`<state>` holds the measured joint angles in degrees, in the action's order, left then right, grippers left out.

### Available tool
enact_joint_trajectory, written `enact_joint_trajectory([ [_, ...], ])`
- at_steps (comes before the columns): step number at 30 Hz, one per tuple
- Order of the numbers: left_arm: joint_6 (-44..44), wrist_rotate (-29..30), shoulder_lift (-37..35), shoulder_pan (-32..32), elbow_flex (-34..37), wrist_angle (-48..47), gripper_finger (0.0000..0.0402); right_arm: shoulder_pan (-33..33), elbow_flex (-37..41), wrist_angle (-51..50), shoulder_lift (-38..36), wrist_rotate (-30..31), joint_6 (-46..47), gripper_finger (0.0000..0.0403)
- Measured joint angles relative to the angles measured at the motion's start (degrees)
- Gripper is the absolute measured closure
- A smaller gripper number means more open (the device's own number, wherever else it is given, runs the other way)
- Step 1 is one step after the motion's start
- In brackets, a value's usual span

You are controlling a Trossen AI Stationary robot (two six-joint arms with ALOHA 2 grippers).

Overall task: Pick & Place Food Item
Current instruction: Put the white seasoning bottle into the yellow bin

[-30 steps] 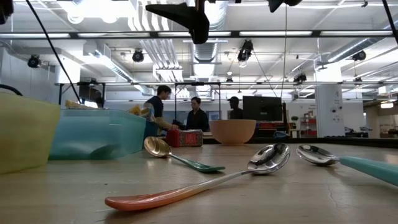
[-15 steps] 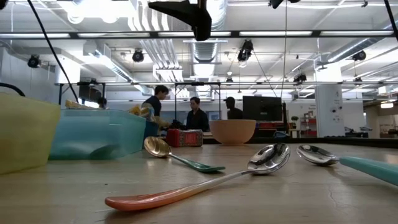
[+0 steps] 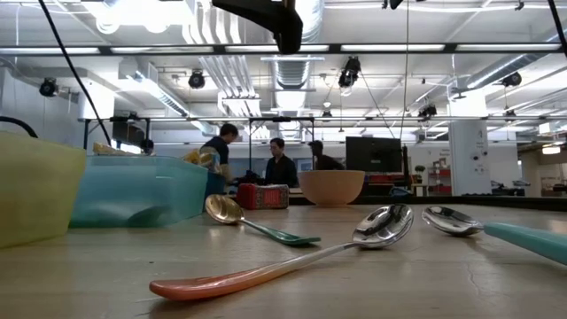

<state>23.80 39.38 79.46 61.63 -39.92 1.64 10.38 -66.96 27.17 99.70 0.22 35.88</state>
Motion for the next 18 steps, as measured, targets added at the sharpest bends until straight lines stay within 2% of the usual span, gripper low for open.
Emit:
enact_joint_trajectory([
  [9,3.11,1.21,2.05,0.22,-0.19,2.11,0.0205,1.03,0.00,0.07,0.00,-0.04,0.15,0.0033],
  [18,4.77,1.92,7.46,0.29,-0.17,4.99,0.0205,1.41,0.00,0.16,0.00,-0.04,0.15,0.0033],
])
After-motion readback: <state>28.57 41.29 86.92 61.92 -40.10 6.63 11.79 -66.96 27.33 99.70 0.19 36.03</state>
